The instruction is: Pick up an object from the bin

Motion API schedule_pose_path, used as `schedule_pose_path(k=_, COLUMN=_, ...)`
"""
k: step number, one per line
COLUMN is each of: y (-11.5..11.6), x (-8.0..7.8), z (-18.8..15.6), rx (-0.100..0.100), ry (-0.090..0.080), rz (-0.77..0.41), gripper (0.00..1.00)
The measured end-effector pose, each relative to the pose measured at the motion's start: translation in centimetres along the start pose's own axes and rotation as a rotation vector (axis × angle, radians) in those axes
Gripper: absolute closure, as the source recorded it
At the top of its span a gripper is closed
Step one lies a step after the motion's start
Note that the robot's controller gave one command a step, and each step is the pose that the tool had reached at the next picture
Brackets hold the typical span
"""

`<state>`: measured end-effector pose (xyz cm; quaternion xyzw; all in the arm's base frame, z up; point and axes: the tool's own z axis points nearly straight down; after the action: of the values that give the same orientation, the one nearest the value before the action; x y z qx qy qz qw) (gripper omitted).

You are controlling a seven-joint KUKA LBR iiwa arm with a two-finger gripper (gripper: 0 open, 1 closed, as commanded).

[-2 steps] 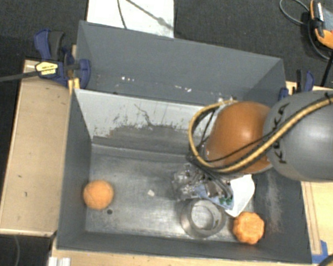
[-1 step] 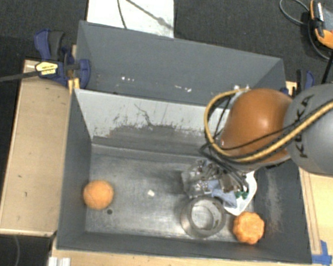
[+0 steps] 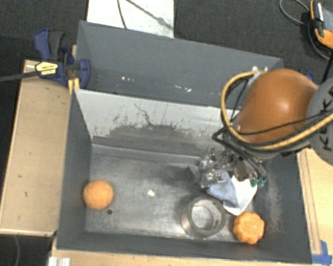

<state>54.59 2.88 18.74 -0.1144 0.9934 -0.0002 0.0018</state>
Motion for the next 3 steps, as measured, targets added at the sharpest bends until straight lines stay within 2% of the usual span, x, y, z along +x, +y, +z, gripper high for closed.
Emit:
schedule_pose_path(k=1, y=-0.9, x=2.8, z=-1.1, rx=0.000, ry=-0.002, rz=-0.039, gripper=1.00)
schedule_pose_path(k=2, y=-1.4, x=0.7, z=-4.2, rx=-0.001, ry=0.001, rz=-0.137, gripper=1.00)
schedule_pose_path(k=3, y=-2.0, x=1.5, z=-2.8, rx=0.001, ry=-0.006, rz=-0.115, gripper=1.00)
